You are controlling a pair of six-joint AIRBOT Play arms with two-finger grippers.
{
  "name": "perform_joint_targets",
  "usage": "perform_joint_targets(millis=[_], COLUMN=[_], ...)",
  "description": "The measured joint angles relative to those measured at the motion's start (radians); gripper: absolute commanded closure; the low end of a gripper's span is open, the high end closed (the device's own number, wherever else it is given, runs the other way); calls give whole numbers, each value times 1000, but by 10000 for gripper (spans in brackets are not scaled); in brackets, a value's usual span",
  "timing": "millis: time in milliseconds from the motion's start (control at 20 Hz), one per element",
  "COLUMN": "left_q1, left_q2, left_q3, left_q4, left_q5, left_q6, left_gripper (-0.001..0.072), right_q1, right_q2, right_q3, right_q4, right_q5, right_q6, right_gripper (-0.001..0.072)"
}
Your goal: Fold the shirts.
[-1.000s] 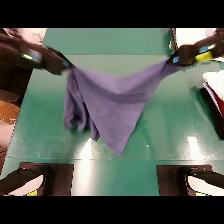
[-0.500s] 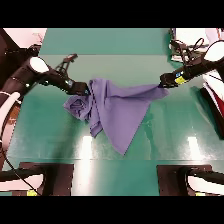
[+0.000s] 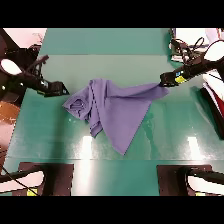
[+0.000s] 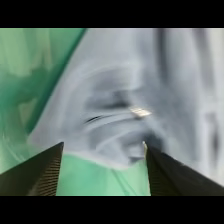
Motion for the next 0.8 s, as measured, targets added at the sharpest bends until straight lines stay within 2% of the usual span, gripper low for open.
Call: perform_joint_targets(millis=[200,350,400,450,500,800], left_q1=[11,-11,-22,-31,-37,-51], left_q2=[-9,-34,-42,-47,-51,5], left_q3=[-124,-157,-163,-166,-166,-32], left_q4=[5,2,3,3,3,31], left_q5=[133,178,187,193,203,179], left_q6=[1,2,2,2,0,-5], left_gripper=[117,119,289,538,671,679], right_q1=[0,0,1,1,1,-13], right_q2=[0,0,0,0,1,85], right_q3=[1,1,1,1,1,2], right_q4=[0,0,0,0,0,-27], right_q5=[5,6,7,7,7,-14], right_q6=[0,0,0,0,0,0], right_gripper=[696,697,697,696,696,697])
